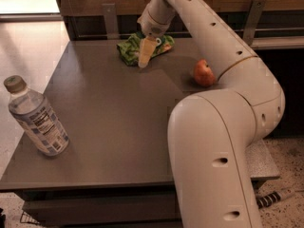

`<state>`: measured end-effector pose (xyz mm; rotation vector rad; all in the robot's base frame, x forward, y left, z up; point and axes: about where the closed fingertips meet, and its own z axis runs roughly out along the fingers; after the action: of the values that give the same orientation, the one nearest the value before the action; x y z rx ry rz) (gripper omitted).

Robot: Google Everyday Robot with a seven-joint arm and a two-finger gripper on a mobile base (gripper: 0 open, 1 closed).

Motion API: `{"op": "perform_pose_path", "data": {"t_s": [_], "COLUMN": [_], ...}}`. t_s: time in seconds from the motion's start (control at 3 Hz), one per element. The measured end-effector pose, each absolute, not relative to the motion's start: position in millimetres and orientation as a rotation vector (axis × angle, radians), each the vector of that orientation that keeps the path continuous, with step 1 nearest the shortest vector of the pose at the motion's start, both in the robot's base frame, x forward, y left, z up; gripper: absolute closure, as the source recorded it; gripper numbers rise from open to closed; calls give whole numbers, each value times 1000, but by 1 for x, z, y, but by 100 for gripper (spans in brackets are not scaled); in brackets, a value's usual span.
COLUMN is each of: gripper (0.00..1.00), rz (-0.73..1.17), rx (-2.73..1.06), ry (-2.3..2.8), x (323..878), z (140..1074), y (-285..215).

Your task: Move green rice chip bag near blue plastic bottle

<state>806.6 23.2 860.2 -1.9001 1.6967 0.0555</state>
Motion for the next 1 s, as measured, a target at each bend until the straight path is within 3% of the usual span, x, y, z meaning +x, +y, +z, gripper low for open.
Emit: {"op": "perform_pose_path", "data": {"t_s": [0.33, 0.67, 1.0], "gripper": [16, 46, 69], "rz": [82, 88, 93], "rx": [-1885, -1891, -1895], "ry": [1709, 1710, 1711], "x": [808, 808, 808], "z": [844, 839, 835], "y": [36, 39, 41]}}
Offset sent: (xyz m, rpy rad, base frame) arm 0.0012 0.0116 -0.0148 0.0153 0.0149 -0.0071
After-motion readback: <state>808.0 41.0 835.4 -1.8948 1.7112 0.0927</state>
